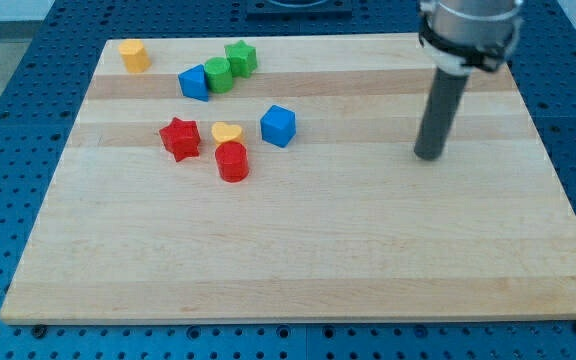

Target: Push the red circle to the right

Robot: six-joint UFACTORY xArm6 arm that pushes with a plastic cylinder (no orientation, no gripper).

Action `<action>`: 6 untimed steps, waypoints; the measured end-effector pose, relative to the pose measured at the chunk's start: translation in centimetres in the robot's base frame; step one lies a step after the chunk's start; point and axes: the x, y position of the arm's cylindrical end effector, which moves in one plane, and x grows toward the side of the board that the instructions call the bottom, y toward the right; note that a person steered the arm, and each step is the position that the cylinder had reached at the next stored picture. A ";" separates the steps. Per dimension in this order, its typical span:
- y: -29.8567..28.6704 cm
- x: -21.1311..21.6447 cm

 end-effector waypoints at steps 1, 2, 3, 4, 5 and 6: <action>-4.8 3.7; -13.3 4.7; -22.1 4.9; -28.9 4.1; -29.6 1.8; -26.5 -0.7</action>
